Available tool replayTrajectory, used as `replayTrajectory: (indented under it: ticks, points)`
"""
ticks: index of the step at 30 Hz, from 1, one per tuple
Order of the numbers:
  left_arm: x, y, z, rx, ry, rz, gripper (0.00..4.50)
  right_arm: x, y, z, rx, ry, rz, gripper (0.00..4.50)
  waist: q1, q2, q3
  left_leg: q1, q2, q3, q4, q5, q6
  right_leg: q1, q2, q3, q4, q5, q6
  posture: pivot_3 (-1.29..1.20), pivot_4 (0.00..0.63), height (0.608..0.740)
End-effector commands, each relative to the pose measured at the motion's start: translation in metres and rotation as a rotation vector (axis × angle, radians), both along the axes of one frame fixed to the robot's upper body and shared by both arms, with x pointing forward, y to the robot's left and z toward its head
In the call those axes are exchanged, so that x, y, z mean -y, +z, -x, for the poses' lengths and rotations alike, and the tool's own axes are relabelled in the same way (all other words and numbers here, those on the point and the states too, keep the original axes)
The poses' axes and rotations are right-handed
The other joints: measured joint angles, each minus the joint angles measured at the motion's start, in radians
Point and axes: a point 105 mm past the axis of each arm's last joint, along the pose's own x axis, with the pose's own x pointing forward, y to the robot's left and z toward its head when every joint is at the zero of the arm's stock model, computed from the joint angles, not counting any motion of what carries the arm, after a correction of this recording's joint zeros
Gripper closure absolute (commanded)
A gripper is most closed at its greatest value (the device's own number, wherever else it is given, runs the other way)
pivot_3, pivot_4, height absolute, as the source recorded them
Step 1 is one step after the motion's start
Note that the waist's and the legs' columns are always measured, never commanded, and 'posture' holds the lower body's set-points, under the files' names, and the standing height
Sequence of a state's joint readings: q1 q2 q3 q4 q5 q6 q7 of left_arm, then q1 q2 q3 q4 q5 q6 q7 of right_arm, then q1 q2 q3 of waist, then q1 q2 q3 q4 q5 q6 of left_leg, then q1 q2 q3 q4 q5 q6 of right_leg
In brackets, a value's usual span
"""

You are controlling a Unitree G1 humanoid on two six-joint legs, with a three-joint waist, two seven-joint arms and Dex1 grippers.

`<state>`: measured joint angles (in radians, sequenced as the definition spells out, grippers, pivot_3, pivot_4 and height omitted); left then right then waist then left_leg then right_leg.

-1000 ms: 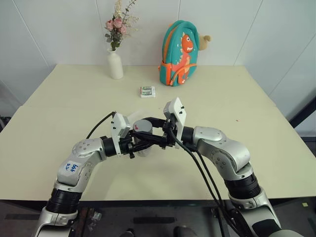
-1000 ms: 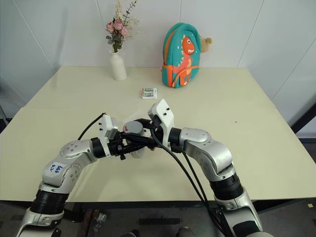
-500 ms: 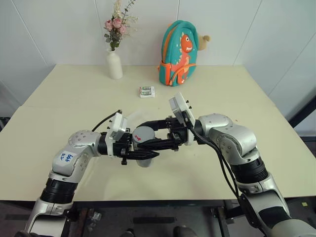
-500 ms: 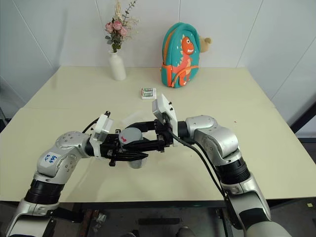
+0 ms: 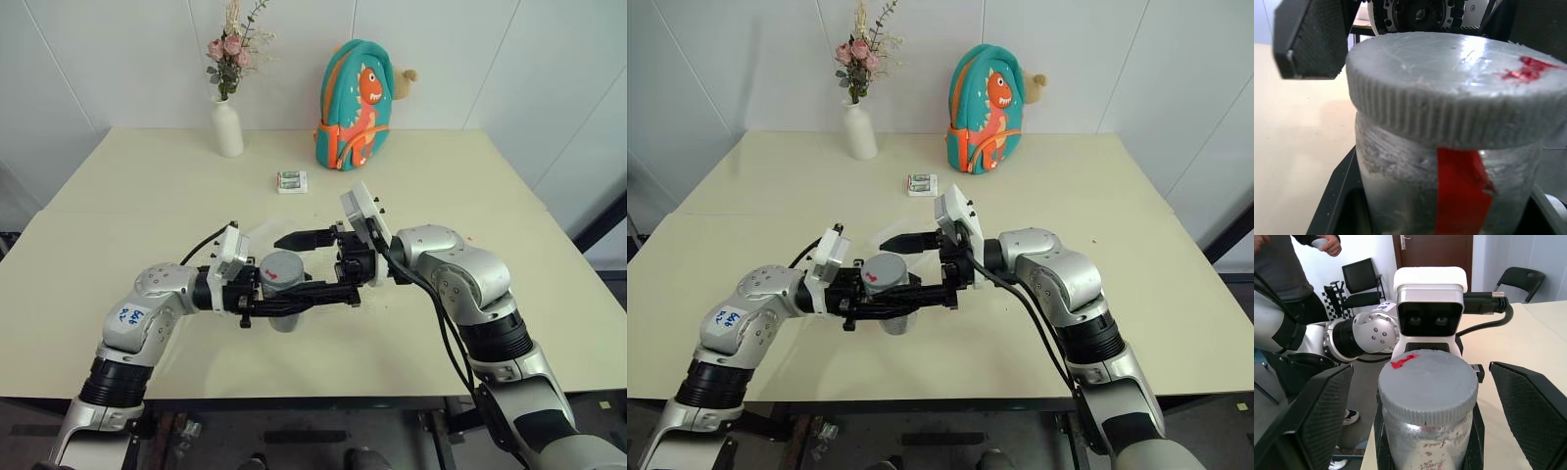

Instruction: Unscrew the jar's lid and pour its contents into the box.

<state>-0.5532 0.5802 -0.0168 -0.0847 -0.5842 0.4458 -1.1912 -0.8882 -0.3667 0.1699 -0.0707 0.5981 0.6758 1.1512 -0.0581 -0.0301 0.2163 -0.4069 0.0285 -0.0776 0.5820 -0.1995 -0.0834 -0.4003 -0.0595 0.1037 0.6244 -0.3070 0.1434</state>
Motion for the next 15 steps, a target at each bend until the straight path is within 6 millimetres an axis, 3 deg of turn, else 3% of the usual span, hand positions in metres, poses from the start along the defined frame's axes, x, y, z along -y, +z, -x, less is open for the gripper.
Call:
replayTrajectory:
  ticks: [1, 6, 15]
  points:
    - [-0.002, 0.009, 0.004, 0.041, 0.009, 0.009, 2.50, 0.007, 0.016, 0.003, 0.065, -0.016, -0.054, 0.01, 0.000, 0.000, 0.000, 0.000, 0.000, 0.000, 0.000, 0.000, 0.000, 0.000, 0.000, 0.000, 0.000, 0.000, 0.000, 0.00, 0.150, 0.740]
    - [-0.003, 0.011, -0.002, 0.055, 0.063, 0.025, 2.50, 0.004, 0.022, -0.001, 0.093, -0.071, -0.089, 0.01, 0.000, 0.000, 0.000, 0.000, 0.000, 0.000, 0.000, 0.000, 0.000, 0.000, 0.000, 0.000, 0.000, 0.000, 0.000, 0.00, 0.150, 0.740]
    - [0.007, 0.011, -0.006, 0.068, 0.074, 0.027, 2.50, -0.021, 0.012, -0.001, 0.073, -0.111, -0.081, 0.01, 0.000, 0.000, 0.000, 0.000, 0.000, 0.000, 0.000, 0.000, 0.000, -0.001, 0.000, 0.000, 0.001, 0.000, 0.000, 0.00, 0.150, 0.740]
